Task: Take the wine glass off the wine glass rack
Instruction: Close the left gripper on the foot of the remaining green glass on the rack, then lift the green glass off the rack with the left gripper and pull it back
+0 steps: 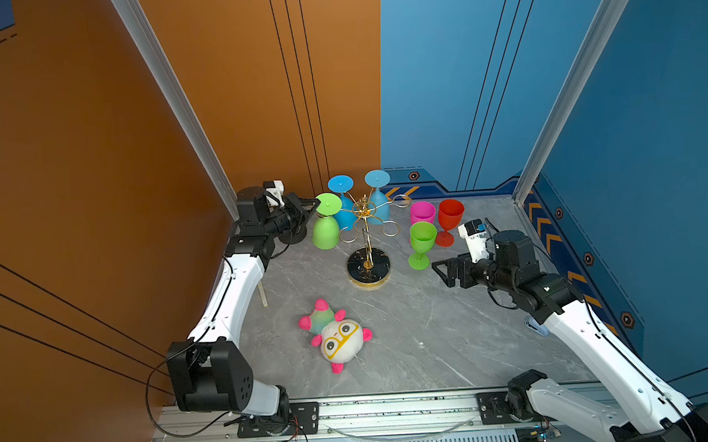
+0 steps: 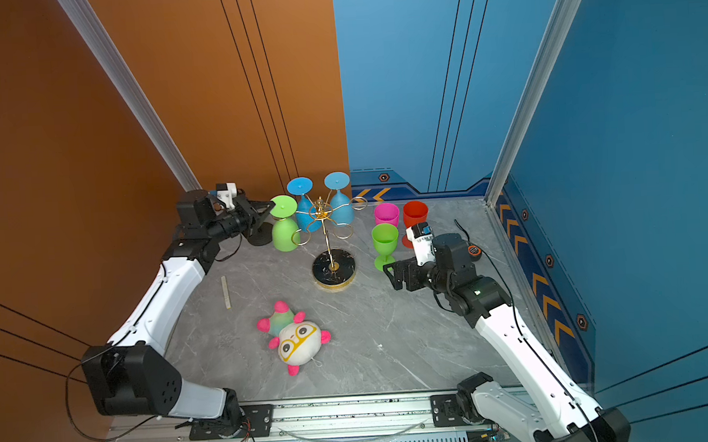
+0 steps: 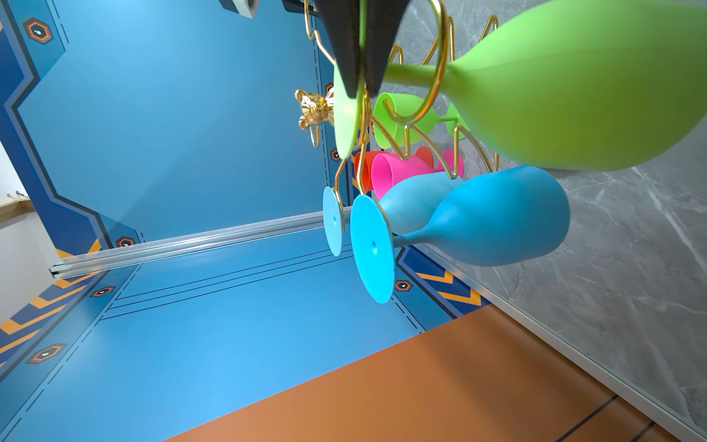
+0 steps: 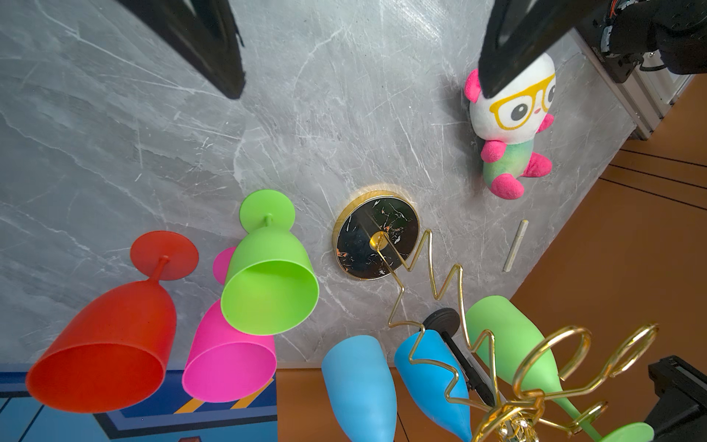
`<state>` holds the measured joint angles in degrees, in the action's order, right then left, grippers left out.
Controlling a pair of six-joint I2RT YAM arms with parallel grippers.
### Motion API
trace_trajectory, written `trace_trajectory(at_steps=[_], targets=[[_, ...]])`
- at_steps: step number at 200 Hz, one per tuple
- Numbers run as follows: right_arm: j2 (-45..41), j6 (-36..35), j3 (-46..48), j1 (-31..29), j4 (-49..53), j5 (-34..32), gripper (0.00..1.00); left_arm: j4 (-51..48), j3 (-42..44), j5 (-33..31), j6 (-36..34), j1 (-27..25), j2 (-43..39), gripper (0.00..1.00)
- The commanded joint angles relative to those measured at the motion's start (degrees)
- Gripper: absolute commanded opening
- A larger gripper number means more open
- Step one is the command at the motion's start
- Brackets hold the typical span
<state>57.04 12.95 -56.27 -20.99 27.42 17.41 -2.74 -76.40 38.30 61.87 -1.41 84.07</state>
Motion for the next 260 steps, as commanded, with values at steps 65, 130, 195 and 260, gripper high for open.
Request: trace_trajectory(at_steps=[65,130,195,260], targets=[[-1.6,0.6,1.4,0.8,-0.7,0.4,0.96,1.5,-3.6,3.5,1.2,-0.9,1.9,0.0],[-1.9,0.4,1.6,1.3,-0.6,0.6,0.95,1.3,-6.0,4.8,1.6,-1.8,4.1,0.0],[-2.0,0.5,1.4,1.4,-0.6,1.0,0.96,1.4,-8.8,3.6,1.1,-1.7,6.5,0.0],[-2.4,0.7,1.6,1.5,-0.5,1.3,0.95,2.1,-9.1,1.1,1.8,-0.9,7.2,0.0]])
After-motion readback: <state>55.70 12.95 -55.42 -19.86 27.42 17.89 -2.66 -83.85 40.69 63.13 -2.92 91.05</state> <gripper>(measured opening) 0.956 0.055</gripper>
